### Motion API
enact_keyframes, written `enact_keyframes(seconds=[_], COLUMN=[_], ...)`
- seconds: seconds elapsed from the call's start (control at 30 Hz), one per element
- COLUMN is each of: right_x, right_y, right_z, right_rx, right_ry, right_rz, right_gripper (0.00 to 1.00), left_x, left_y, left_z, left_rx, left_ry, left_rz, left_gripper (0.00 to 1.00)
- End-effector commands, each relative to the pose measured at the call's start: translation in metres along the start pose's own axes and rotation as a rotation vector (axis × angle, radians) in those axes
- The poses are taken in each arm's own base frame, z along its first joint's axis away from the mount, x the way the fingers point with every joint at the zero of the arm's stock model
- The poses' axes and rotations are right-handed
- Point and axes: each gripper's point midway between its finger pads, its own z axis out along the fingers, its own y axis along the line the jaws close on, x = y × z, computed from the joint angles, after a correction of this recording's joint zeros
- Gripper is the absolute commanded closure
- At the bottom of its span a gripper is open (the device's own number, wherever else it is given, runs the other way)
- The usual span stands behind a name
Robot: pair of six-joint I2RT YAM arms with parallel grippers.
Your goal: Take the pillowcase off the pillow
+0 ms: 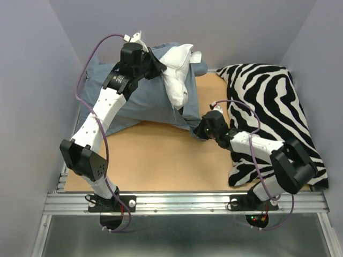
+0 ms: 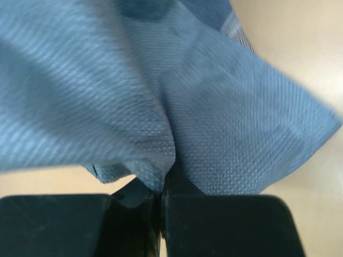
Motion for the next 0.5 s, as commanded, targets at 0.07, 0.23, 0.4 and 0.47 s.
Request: enact_keyframes(seconds=[0.07,0.23,0.4,0.47], right_x=[-0.001,0.020,-0.003,-0.023], right_y=[-0.020,0.007,0.024,0.036], right_z=[0.029,0.055,0.039,0.017], right_rx=[-0.026,-0.172,-0.230,-0.268], right_ry=[0.164,0.347,0.272,0.206], right_rz=[0.029,0.044,0.035,0.027], right_gripper=[0.98,0.98,0.75,0.62], left_x=[-0.093,-0.074,-0.056,-0.045], left_y=[-0.072,-0.105,-0.089,-0.077], left_z=[-0.102,-0.128,-0.126,-0.116], left_rx=[0.268,0.408,0.356,0.329], left_ry=[-0.343,-0.284,-0.263,-0.238], left_rz=[0.037,0.087,0.103,0.097], left_gripper=[1.00,1.00,1.00,1.00])
